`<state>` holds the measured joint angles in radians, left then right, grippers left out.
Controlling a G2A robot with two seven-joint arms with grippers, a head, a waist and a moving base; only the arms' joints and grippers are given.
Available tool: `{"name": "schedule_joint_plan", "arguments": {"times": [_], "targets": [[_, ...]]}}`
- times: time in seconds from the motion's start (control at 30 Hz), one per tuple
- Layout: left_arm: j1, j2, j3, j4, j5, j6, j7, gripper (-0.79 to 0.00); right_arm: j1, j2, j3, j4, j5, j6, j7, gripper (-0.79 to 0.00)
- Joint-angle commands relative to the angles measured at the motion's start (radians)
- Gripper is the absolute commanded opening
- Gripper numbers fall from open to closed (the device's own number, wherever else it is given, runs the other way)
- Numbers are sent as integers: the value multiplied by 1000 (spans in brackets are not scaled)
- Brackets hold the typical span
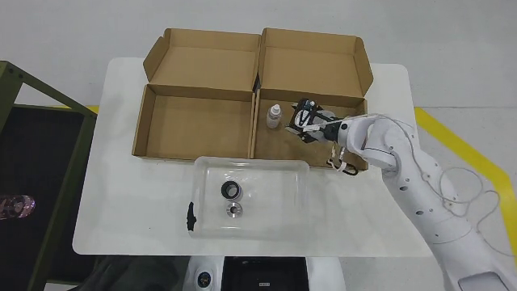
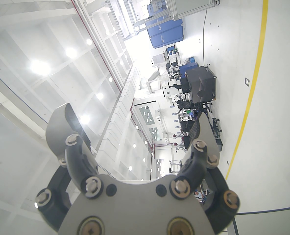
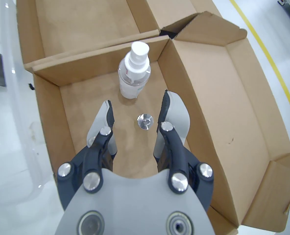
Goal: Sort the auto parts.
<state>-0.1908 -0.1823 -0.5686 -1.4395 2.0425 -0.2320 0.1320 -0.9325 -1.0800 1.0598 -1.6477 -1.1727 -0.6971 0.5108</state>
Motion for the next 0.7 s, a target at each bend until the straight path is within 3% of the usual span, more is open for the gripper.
{"name": "schedule_joint_plan", "arguments": {"times": [0.0,0.33,0.67], "targets": [[0,0,0,0,0,0,0,0,-27,5,18,-38,15,-21,-20,-425],[0,0,0,0,0,0,0,0,-138,19,26,-228,16,-86,-88,-428],[0,0,0,0,0,0,0,0,-173,5,-92,-306,-55,-62,-116,-416]]}}
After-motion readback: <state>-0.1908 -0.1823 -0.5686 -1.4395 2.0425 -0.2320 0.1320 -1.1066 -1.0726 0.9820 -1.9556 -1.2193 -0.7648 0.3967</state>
